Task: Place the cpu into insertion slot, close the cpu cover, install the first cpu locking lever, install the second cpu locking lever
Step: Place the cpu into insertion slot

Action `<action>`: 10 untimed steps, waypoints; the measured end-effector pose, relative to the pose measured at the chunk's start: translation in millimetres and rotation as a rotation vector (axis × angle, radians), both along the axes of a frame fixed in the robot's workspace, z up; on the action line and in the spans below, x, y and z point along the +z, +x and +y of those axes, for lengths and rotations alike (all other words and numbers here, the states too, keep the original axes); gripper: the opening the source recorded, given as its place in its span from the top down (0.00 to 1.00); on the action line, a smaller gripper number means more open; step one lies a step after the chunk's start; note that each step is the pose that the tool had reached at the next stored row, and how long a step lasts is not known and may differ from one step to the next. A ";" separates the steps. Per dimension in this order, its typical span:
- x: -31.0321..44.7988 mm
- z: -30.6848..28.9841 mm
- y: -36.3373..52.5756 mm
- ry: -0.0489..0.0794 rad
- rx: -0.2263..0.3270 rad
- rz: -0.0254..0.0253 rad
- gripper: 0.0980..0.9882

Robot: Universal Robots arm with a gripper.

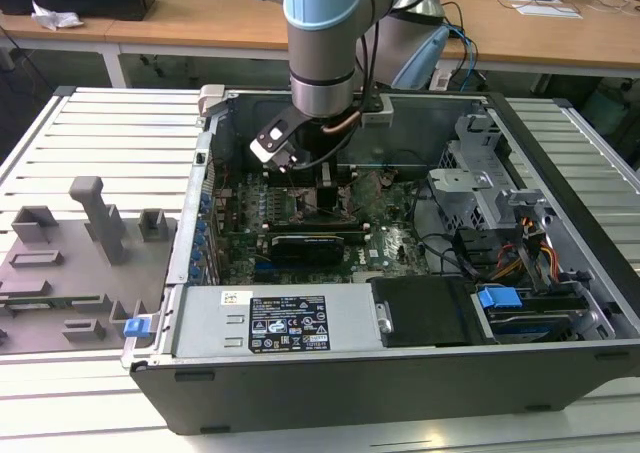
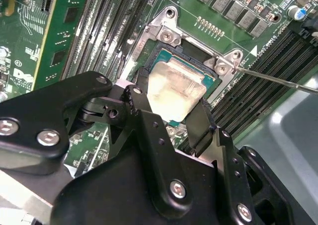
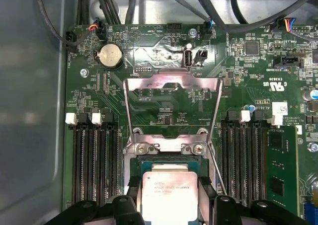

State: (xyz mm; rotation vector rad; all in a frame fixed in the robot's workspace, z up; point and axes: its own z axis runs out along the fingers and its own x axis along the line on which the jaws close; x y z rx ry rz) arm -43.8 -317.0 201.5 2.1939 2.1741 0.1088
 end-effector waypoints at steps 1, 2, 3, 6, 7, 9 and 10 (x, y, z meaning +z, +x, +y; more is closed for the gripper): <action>-0.6 0.0 0.0 0.000 0.000 0.0000 0.51; -1.3 0.1 0.0 0.000 0.000 0.0000 0.51; -3.1 0.7 0.2 -0.001 0.000 0.0001 0.51; -3.4 0.7 0.2 -0.003 0.000 0.0000 0.42; -3.4 0.7 0.2 -0.003 0.000 0.0000 0.42; -3.4 -0.4 0.2 -0.003 0.000 0.0000 0.42; -3.4 -0.8 0.2 -0.003 0.000 -0.0001 0.42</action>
